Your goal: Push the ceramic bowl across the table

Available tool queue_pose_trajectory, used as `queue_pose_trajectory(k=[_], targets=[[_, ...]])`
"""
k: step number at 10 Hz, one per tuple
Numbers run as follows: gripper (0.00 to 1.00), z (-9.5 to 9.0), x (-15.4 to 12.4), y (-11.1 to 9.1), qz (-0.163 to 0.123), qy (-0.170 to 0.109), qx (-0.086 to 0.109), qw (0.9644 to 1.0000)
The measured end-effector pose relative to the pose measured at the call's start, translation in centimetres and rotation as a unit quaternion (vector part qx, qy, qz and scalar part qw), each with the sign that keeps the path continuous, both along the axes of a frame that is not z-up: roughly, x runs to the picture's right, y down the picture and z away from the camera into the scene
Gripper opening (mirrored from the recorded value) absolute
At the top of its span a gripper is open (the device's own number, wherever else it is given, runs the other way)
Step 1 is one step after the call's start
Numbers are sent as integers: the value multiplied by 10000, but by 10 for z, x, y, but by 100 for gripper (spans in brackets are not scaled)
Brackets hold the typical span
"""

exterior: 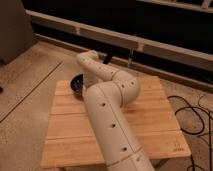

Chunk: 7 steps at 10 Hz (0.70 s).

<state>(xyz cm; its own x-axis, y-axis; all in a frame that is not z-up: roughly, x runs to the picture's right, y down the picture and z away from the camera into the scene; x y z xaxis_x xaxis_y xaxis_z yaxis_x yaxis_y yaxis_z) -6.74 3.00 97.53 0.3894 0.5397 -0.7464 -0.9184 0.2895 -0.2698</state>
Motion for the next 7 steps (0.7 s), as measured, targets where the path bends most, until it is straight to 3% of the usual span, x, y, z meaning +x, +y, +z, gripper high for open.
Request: queue_pose_trajectory(k=[2,3,5,7], targets=[[65,37,16,-38,-331,-24,681,9971],[65,51,17,-58,-460,-134,1076,9930],[65,73,7,-104,-624,-509,1945,9776],[65,80,2,-128,-554,-745,2380,9668]])
